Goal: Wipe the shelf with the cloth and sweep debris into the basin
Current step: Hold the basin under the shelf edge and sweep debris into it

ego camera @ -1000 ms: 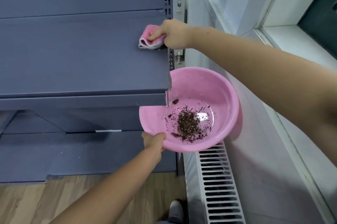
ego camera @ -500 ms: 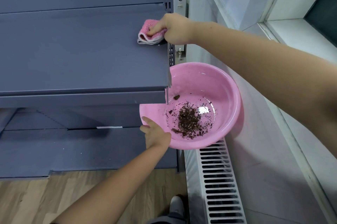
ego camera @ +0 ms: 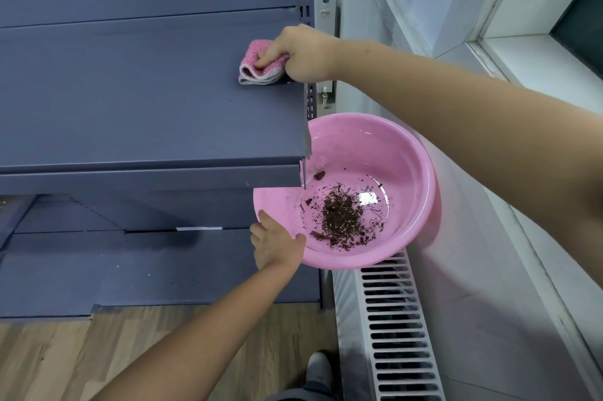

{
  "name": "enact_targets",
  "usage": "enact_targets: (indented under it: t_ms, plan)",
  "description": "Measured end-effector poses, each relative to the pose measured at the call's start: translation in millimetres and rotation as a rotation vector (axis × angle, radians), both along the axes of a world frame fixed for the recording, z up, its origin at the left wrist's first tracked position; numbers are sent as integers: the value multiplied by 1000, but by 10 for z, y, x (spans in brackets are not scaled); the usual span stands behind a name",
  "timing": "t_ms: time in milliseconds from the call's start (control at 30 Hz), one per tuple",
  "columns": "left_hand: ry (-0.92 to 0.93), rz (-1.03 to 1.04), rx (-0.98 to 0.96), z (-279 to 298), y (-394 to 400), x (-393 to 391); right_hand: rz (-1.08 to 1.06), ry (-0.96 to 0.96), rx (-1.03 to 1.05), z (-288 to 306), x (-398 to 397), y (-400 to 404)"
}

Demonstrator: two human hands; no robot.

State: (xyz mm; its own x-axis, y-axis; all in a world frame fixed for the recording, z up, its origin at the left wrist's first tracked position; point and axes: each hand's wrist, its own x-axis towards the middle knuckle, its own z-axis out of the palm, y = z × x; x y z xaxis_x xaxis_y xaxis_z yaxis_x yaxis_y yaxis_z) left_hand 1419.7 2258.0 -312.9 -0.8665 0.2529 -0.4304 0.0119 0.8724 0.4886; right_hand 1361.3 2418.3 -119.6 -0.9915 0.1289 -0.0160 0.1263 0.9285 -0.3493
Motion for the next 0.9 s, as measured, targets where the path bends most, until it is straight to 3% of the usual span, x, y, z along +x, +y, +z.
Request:
enact_targets:
  t_ms: [600, 900]
  plan:
    - [-21, -30, 14, 15, 12, -13, 16, -3, 12, 28, 149, 107]
    - [-22, -47, 2, 36, 10, -12, 38, -90, -24, 450, 197, 232]
